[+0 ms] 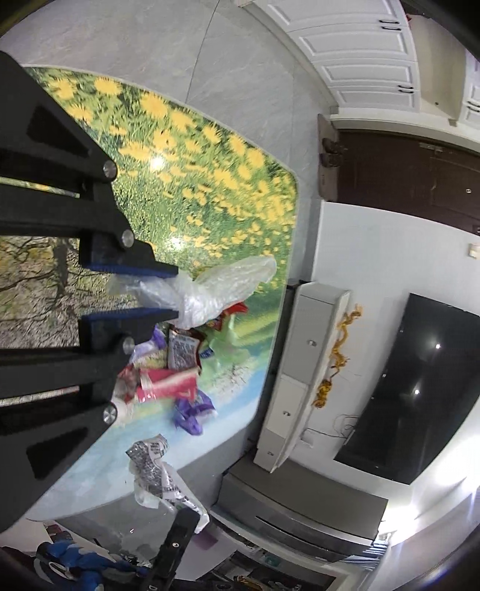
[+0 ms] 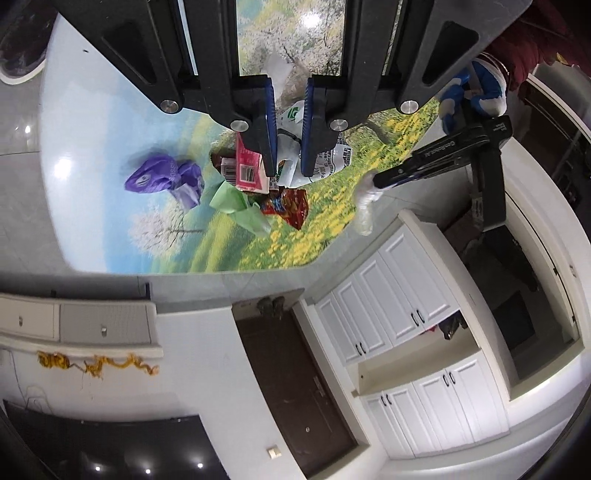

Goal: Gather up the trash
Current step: 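Grasp the clear plastic bag with the left gripper while the right grasps the printed wrapper, then carry both items over the bin and open both grippers to release them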

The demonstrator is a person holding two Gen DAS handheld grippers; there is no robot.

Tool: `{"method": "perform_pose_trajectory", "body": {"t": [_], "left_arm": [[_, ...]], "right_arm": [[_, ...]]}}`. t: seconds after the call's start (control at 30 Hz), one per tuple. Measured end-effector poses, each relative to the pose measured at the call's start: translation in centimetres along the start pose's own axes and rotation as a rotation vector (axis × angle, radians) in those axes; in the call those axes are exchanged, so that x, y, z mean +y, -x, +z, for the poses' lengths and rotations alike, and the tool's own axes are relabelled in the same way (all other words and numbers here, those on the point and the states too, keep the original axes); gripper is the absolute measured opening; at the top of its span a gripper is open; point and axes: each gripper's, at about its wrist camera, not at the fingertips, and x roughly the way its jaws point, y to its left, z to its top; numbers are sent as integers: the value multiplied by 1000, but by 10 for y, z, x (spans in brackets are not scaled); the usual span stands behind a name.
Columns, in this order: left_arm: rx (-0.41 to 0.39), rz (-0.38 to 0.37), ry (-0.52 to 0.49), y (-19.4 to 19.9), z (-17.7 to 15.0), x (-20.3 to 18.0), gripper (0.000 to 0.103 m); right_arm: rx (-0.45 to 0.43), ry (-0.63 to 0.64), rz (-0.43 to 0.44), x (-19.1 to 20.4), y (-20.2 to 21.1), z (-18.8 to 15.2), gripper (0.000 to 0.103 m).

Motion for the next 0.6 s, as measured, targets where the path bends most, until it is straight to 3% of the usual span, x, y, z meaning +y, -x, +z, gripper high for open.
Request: {"method": "perform_pose_trajectory", "body": {"t": [0.27,0.6], "left_arm": [[-77,-14,-51,44,10,-38,14],[-77,-104,-157,45,17,-125,14]], "right_arm": [[-111,-31,-44,-13,62,-7,12],[-259,-121,-168,-66,146,-28,12]]}}
